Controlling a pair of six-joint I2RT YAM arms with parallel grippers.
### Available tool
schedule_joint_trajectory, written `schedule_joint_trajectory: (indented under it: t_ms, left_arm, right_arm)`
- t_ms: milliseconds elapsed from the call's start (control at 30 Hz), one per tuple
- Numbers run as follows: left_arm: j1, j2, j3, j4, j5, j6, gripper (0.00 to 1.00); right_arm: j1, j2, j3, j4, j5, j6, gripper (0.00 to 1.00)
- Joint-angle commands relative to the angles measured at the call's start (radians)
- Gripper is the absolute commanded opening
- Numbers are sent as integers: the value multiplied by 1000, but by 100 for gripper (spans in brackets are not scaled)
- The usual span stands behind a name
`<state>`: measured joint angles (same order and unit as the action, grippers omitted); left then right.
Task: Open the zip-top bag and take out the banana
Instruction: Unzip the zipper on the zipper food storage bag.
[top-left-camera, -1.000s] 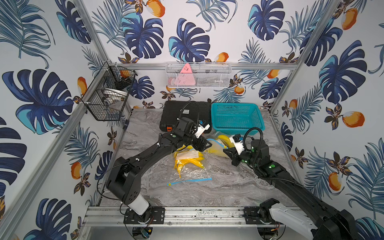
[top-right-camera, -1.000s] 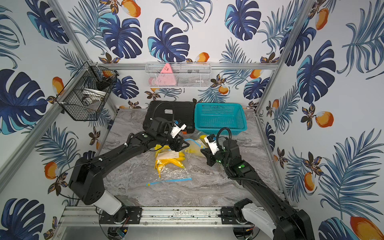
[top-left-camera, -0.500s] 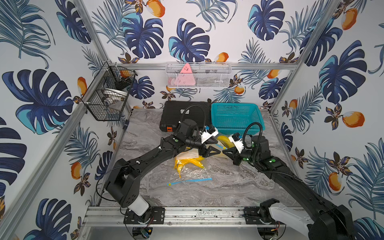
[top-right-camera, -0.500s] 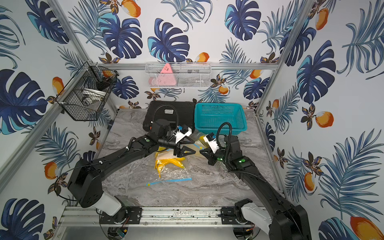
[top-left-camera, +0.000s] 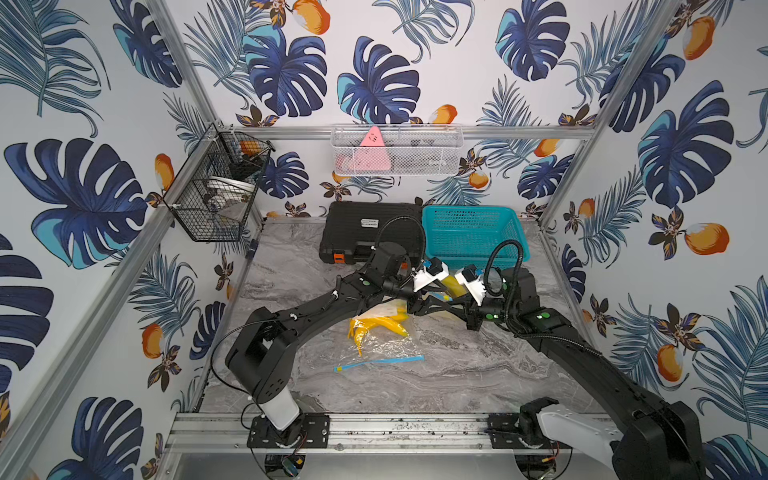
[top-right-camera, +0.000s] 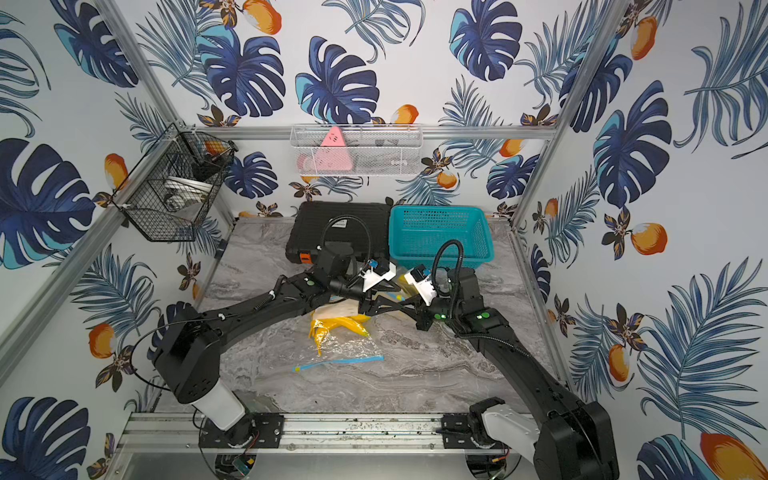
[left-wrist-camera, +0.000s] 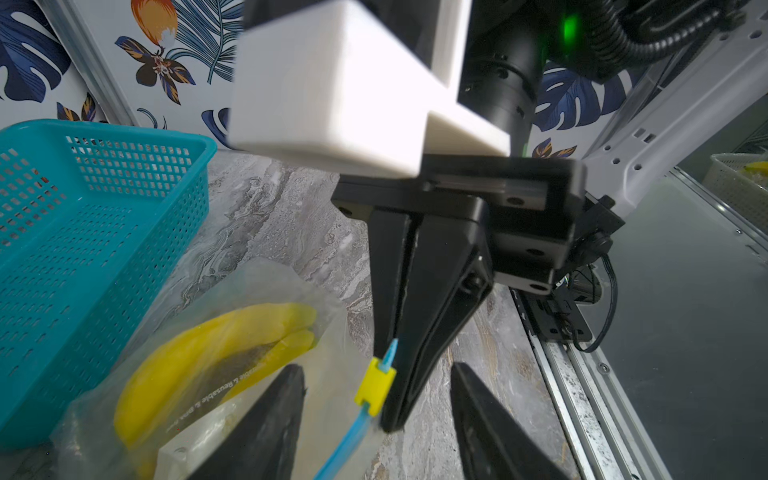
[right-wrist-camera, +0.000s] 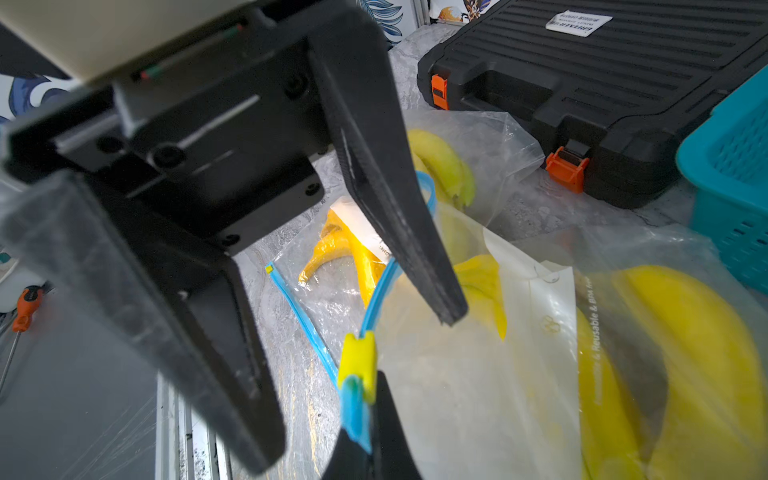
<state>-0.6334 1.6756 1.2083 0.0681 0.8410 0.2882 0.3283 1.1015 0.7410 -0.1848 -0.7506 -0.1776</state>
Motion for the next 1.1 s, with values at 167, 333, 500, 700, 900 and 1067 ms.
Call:
schedule_joint_trajectory:
  t_ms: [167,333,500,700,900,1067]
  left_arm:
    - [0,-2,-7,54,15,9,48]
    - [1,5,10,3,10,20,44]
    - [1,6,-1,16,12,13,43]
    - [1,4,5,2,9,14,39]
    - [1,6,7,7,9,6,30]
    - [0,10,8,7,13,-3,23]
  right_arm:
    - [0,-4,9,-20,-26,-30,0]
    - [-2,-15,6,-16,-11,-29,0]
    - [-6,-36,1,-12,-2,-25,0]
    - [-8,-26,4,-18,-9,-27,0]
    - [-7,-25,3,-16,-1,-27,0]
    - [-7,-30,0,-12,7,-26,0]
